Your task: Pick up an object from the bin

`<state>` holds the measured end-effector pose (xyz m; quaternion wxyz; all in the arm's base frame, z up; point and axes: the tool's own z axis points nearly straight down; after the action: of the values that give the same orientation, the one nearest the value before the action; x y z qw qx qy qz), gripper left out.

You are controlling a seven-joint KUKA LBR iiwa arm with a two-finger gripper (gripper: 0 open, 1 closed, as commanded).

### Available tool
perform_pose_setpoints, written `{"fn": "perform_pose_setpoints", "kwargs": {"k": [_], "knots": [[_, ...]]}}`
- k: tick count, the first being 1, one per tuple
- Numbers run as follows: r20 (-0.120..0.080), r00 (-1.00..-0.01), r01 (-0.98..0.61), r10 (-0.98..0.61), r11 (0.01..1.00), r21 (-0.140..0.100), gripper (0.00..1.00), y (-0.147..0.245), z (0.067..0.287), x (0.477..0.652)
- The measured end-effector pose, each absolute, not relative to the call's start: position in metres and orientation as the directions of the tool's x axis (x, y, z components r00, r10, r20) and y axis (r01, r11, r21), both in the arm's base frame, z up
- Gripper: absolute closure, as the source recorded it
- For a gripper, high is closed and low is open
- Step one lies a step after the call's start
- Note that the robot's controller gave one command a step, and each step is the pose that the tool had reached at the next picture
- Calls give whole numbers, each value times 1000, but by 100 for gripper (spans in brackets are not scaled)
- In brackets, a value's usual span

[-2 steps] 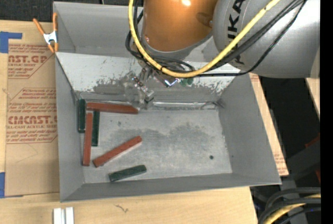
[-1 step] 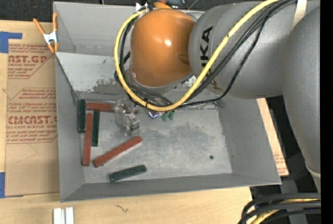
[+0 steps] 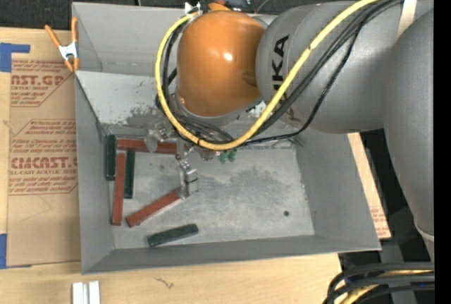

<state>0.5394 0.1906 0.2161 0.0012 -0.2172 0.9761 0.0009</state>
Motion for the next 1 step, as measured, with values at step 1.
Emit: {"fn": "perform_pose_setpoints", "kwargs": {"k": [1], "knots": [[5,-857,-515,-515,857,2,0,143,65,543]]}}
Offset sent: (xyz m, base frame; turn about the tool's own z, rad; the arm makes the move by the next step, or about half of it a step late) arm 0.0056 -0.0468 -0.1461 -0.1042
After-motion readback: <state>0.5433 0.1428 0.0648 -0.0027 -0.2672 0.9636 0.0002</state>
